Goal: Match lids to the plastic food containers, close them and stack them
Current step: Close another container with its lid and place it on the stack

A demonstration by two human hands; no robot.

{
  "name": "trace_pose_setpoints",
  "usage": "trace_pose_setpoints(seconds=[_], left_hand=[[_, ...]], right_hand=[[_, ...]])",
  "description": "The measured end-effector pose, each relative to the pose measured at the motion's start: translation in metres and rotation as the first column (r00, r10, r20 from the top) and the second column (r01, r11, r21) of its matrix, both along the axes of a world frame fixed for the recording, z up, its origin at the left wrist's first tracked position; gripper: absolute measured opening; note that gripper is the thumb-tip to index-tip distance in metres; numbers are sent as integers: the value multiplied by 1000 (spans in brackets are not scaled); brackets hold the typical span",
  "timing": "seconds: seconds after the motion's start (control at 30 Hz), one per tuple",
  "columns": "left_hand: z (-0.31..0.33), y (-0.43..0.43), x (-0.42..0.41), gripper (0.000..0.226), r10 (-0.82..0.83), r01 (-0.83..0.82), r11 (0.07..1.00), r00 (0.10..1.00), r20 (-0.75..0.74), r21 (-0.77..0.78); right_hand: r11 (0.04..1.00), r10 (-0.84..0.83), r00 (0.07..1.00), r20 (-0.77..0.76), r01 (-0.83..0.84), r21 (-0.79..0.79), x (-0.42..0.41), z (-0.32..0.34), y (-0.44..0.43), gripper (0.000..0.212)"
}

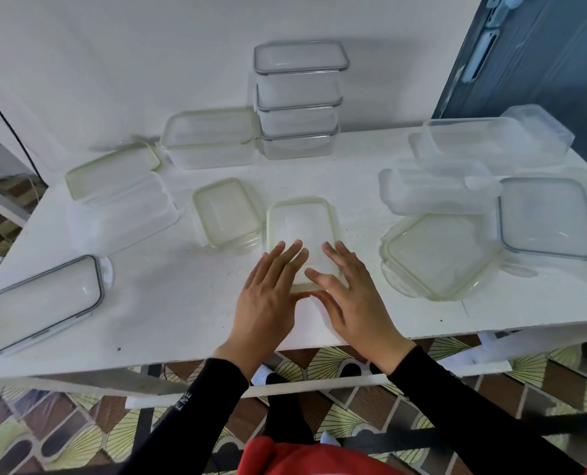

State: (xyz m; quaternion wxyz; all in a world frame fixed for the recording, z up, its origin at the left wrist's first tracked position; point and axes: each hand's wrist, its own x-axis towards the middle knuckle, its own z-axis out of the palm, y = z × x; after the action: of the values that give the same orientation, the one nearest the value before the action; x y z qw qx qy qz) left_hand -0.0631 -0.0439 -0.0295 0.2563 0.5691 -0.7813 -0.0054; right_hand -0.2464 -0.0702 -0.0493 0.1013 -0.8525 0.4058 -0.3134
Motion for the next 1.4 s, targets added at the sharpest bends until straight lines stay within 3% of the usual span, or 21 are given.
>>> trace_pose_setpoints(seconds=[0.23, 0.37, 0.47, 0.57, 0.63, 0.73, 0.87, 1.03, 1.4], left_hand=[[8, -6, 12, 57, -125, 127, 991, 991, -38, 43], [24, -5, 31, 73, -213, 202, 964, 976, 46, 175], [43, 0, 40, 60, -206, 209, 945, 978, -36, 252], [49, 2, 37, 48, -54, 50, 984, 998, 20, 172], [44, 3, 31, 67, 22, -30, 986, 998, 54, 162], [27, 2, 23, 69, 9, -19, 994, 996, 91, 111], [7, 4, 14, 57, 34, -32, 999, 995, 96, -20], [-6, 7, 10, 52, 55, -41, 990, 993, 101, -133], [-5, 7, 7, 48, 73, -62, 989, 994, 76, -133]], right_hand=[[999, 19, 999, 33, -20, 25, -13, 30, -9, 36], [1000, 12, 998, 56, -13, 24, -19, 42, -27, 34], [997, 38, 999, -10, -38, 66, -25, 37, -32, 37], [1000, 4, 999, -51, -4, -7, -27, 39, -24, 35], [997, -32, 992, -125, 23, -73, -26, 41, -16, 38], [997, -32, 980, -195, 18, -74, -23, 37, -11, 46], [996, 79, 985, -156, -83, -22, -16, 25, -14, 40], [991, 83, 985, -154, -98, -95, -15, 16, -16, 37], [979, 38, 990, -134, -64, -192, -12, 9, -18, 35]])
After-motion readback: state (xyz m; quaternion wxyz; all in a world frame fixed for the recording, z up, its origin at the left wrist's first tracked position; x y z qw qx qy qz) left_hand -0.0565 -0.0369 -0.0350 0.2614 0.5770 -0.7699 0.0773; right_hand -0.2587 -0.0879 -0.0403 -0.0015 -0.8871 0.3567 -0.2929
